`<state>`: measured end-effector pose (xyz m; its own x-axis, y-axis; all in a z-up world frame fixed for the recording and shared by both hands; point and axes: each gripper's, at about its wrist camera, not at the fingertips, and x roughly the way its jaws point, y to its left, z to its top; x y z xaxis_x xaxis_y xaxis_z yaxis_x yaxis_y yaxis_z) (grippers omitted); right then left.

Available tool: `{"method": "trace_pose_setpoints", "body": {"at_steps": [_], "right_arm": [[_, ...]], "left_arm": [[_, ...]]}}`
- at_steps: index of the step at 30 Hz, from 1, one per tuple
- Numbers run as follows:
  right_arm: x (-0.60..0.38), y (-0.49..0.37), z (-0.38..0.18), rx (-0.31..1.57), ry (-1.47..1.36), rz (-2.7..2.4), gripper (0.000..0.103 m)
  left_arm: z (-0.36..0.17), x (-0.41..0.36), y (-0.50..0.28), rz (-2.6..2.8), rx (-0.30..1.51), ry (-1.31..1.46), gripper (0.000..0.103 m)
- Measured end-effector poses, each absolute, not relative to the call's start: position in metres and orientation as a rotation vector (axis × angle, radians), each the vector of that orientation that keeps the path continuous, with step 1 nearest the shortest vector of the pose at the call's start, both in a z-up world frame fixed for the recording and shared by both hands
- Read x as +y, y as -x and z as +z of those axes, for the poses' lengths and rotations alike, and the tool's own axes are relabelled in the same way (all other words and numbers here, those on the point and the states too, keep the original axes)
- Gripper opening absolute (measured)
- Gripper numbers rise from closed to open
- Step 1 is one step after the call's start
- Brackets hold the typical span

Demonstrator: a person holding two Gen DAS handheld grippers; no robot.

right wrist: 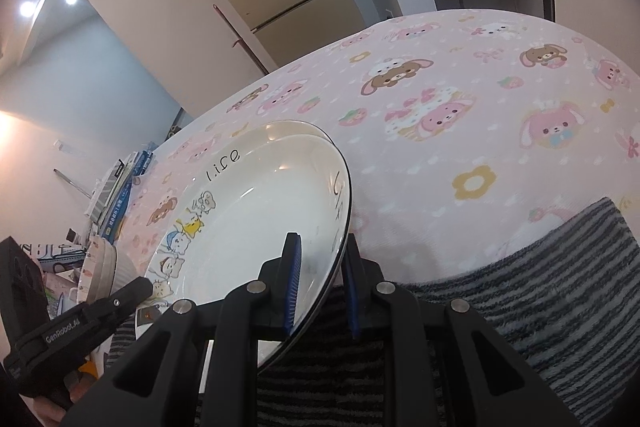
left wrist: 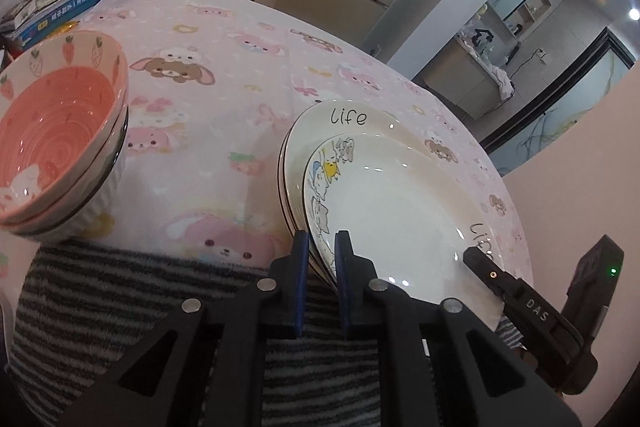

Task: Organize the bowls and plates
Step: 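Lower the white plate onto the plate stack and open the left tool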

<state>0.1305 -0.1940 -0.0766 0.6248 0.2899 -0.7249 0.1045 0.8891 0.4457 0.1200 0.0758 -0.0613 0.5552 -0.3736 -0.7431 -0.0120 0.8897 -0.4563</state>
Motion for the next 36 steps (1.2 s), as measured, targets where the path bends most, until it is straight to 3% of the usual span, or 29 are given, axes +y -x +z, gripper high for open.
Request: {"method": "trace_pose_setpoints", "body": {"at_steps": [36], "right_arm": [[-0.176, -0.13, -0.073, 0.9, -0.323, 0.068, 0.023]], "left_arm": [[-0.059, 0.072, -0.113, -0.154, 0.85, 0.319, 0.009]]}}
